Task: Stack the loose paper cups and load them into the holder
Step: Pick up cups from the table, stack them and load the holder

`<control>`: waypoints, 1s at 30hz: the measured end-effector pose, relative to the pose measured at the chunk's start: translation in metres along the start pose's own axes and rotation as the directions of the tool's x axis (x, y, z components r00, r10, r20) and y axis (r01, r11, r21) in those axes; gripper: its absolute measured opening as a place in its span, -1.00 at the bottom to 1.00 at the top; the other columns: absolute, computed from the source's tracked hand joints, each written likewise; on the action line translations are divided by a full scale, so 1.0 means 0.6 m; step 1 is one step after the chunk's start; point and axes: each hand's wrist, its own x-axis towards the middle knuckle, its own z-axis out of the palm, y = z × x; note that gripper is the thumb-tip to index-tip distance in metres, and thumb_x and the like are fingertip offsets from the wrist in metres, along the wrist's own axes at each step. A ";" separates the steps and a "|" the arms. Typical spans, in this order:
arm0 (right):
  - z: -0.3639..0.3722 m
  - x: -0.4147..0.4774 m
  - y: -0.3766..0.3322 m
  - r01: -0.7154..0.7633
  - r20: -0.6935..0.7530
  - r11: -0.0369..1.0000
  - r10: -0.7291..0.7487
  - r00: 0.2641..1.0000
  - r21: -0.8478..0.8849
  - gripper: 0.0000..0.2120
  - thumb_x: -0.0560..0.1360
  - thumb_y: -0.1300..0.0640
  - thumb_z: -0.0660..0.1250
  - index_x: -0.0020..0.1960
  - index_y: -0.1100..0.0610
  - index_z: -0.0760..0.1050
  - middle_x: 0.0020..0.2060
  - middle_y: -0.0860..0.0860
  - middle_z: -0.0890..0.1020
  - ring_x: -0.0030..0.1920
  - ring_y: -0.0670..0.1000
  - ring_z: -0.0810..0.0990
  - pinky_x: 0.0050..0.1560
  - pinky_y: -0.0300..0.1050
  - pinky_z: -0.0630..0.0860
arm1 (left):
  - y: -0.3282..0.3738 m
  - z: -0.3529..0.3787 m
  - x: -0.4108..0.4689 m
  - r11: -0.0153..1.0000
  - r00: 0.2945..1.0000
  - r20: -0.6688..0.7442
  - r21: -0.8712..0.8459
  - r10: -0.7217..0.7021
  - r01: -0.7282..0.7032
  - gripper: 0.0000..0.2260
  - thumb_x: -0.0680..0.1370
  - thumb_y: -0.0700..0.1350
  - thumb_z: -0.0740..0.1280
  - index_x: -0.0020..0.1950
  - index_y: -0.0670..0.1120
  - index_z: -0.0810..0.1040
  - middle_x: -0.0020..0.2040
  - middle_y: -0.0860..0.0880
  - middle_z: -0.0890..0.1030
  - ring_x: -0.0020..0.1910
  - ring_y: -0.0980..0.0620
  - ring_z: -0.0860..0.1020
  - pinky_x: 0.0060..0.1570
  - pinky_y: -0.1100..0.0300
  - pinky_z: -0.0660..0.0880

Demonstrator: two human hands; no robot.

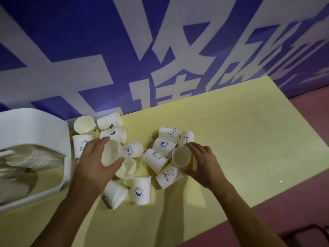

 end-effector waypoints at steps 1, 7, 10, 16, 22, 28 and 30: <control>0.000 0.009 0.000 0.033 0.018 0.999 -0.033 0.999 -0.027 -0.12 0.22 -0.10 0.56 0.50 0.08 0.44 0.40 -0.02 0.55 0.13 0.24 0.54 0.01 0.16 0.56 | 0.016 0.006 0.002 1.000 1.000 0.012 -0.002 0.009 -0.009 -0.33 0.41 -0.02 0.62 0.47 -0.10 0.48 0.38 -0.09 0.47 0.36 -0.09 0.45 0.31 0.15 0.31; 0.014 0.033 0.004 0.147 0.025 0.988 -0.146 0.989 -0.047 -0.26 0.30 -0.19 0.45 0.44 -0.01 0.49 0.28 -0.14 0.61 0.09 0.16 0.51 -0.03 0.09 0.50 | 0.051 0.026 0.003 0.997 0.997 0.053 -0.063 0.058 -0.055 -0.33 0.45 0.11 0.56 0.50 -0.05 0.46 0.41 -0.01 0.44 0.41 0.00 0.41 0.36 0.20 0.29; 0.006 0.034 -0.002 0.171 0.012 0.985 -0.171 0.985 0.000 -0.30 0.30 -0.27 0.31 0.39 -0.01 0.51 0.22 -0.15 0.63 0.08 0.12 0.49 -0.02 0.12 0.51 | 0.036 0.010 -0.008 0.995 0.999 0.032 -0.095 0.026 -0.023 -0.33 0.43 0.13 0.56 0.48 -0.05 0.48 0.39 0.01 0.45 0.36 0.04 0.42 0.30 0.22 0.31; -0.023 0.026 -0.051 0.214 -0.105 0.962 -0.199 0.974 0.168 -0.26 0.38 -0.04 0.59 0.47 0.12 0.43 0.26 -0.01 0.56 0.13 0.09 0.49 0.16 0.03 0.50 | -0.055 -0.058 -0.042 0.995 0.992 -0.093 -0.058 0.082 -0.087 -0.30 0.37 0.12 0.58 0.39 -0.21 0.52 0.28 -0.17 0.55 0.22 -0.12 0.53 0.24 0.09 0.44; -0.010 0.033 -0.233 0.249 -0.133 0.922 -0.218 0.967 0.297 -0.31 0.40 -0.03 0.60 0.45 0.03 0.45 0.25 -0.14 0.48 0.17 -0.25 0.49 0.10 -0.33 0.50 | -0.170 -0.154 -0.079 0.995 0.990 -0.108 -0.061 -0.091 0.084 -0.31 0.35 0.14 0.59 0.40 -0.07 0.52 0.32 -0.10 0.56 0.27 -0.11 0.51 0.22 0.00 0.44; 0.063 0.024 -0.432 0.318 -0.121 0.881 -0.294 0.948 0.350 -0.35 0.42 -0.02 0.60 0.44 0.01 0.45 0.21 -0.17 0.50 0.15 -0.26 0.50 0.01 -0.46 0.44 | -0.288 -0.215 -0.099 0.973 0.977 -0.152 -0.197 -0.149 0.118 -0.39 0.38 0.06 0.61 0.38 0.10 0.48 0.31 0.05 0.52 0.27 0.02 0.49 0.17 0.08 0.46; 0.089 0.019 -0.475 0.328 -0.131 0.870 -0.301 0.945 0.369 -0.35 0.41 -0.01 0.60 0.44 0.03 0.47 0.21 -0.16 0.51 0.15 -0.24 0.52 0.02 -0.43 0.47 | -0.312 -0.219 -0.094 0.970 0.980 -0.158 -0.228 -0.119 0.081 -0.40 0.40 0.04 0.60 0.39 0.09 0.47 0.34 0.08 0.50 0.30 0.06 0.48 0.22 0.10 0.47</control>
